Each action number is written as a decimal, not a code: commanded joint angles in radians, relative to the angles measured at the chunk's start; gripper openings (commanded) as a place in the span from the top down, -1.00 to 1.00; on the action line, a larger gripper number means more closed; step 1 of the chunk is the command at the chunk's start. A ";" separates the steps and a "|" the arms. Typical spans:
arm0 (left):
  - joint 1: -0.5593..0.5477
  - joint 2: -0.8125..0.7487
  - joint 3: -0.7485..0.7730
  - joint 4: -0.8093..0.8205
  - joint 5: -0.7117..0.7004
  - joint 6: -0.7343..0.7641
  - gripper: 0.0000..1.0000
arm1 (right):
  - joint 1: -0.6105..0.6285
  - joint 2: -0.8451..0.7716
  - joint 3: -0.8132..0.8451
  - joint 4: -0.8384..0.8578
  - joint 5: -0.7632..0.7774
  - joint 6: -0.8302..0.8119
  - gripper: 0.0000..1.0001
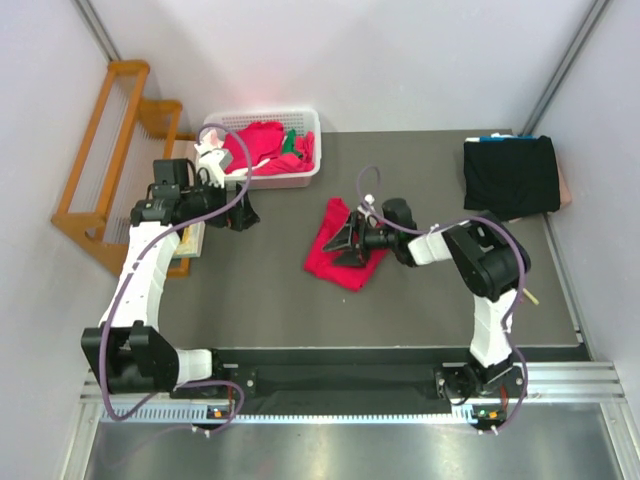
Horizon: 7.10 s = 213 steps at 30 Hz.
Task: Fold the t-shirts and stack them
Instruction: Fold the tshirt, then neatly place the folded tshirt to the corner
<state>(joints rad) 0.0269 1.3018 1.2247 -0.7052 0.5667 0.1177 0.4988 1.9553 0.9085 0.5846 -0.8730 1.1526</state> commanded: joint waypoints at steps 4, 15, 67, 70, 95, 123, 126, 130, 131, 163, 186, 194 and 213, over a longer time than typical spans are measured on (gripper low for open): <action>0.021 -0.044 0.001 0.021 0.035 0.010 -0.98 | 0.007 0.108 0.023 -0.162 0.022 -0.163 -0.45; 0.027 -0.047 -0.011 0.029 0.047 -0.004 -0.98 | 0.010 -0.206 0.136 -0.493 0.086 -0.358 -0.53; 0.039 -0.098 -0.036 -0.027 0.024 0.080 -0.98 | -0.137 0.366 0.448 0.123 -0.050 0.113 -0.62; 0.039 -0.099 -0.033 -0.028 0.029 0.076 -0.98 | -0.128 0.246 0.443 0.002 -0.057 -0.003 -0.66; 0.039 -0.111 -0.065 -0.005 0.013 0.060 -0.98 | 0.072 -0.023 0.015 0.095 -0.035 -0.042 -0.70; 0.041 -0.105 -0.037 -0.013 0.016 0.069 -0.98 | 0.049 -0.087 0.173 -0.037 -0.023 0.001 -0.73; 0.041 -0.107 -0.037 -0.014 0.015 0.066 -0.98 | 0.049 -0.020 0.239 -0.007 -0.029 0.042 -0.73; 0.039 -0.114 -0.036 -0.016 0.004 0.071 -0.98 | 0.049 0.111 0.285 0.075 -0.020 0.101 -0.71; 0.041 -0.111 -0.034 -0.016 -0.001 0.073 -0.98 | 0.049 0.131 0.294 0.078 -0.018 0.108 -0.70; 0.042 -0.128 -0.025 -0.053 0.018 0.091 -0.98 | -0.259 -0.176 0.144 -0.614 0.216 -0.496 -0.86; 0.042 -0.119 -0.011 -0.059 0.025 0.088 -0.98 | -0.413 0.030 0.118 -0.499 0.181 -0.487 -0.90; 0.042 -0.110 -0.008 -0.063 0.016 0.100 -0.98 | -0.378 0.151 0.167 -0.421 0.105 -0.427 -0.89; 0.042 -0.104 0.015 -0.060 0.019 0.094 -0.98 | -0.181 0.148 0.012 -0.321 0.131 -0.380 -0.60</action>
<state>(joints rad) 0.0631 1.2026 1.1923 -0.7712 0.5686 0.2043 0.2817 2.0117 0.9493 0.4397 -0.8795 0.8230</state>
